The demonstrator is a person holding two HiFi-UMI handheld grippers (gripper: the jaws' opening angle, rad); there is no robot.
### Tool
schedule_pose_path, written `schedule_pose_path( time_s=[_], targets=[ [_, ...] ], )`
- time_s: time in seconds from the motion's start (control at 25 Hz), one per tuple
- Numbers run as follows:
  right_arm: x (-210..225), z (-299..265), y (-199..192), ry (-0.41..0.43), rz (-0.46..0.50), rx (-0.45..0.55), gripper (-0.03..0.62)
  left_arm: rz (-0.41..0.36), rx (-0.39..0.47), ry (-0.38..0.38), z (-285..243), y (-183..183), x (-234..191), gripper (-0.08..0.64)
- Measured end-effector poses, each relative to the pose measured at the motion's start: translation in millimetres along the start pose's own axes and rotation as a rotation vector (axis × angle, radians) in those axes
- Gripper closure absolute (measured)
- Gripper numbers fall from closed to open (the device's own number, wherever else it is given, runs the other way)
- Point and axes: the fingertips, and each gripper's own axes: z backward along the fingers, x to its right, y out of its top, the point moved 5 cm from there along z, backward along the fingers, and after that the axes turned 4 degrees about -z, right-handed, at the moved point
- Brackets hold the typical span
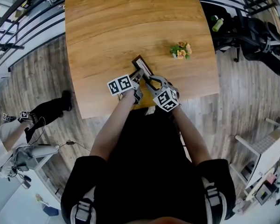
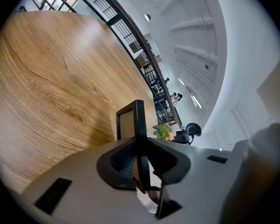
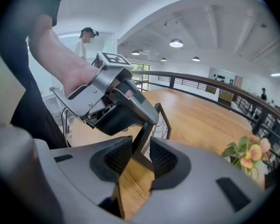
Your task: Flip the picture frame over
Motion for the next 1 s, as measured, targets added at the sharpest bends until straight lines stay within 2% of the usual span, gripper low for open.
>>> schedule_pose_path(
  time_s=[0.28, 0.44, 0.68, 1.0],
  targets=[
    [16.5, 7.4, -4.1, -0.017, -0.08, 0.026, 0.465, 0.011, -0.015, -0.062, 7.4, 1.8, -0.2, 0.48],
    [27.8, 13.1, -4.3, -0.024, -0.137, 0.041, 0.477, -0.017, -0.026, -0.106, 13.5, 2.9, 0.2, 0.48],
    [39.3, 11.3, -19.9, -0.001, -0.258, 0.057, 0.472, -0.077, -0.063, -0.205, 17.5, 2.3, 9.9, 0.48],
    [49.2, 12.5, -24.0, 0.04, -0.396, 0.096, 0.456, -0.107, -0.109, -0.344, 25.9, 1.7, 20.2, 0.48]
  ],
)
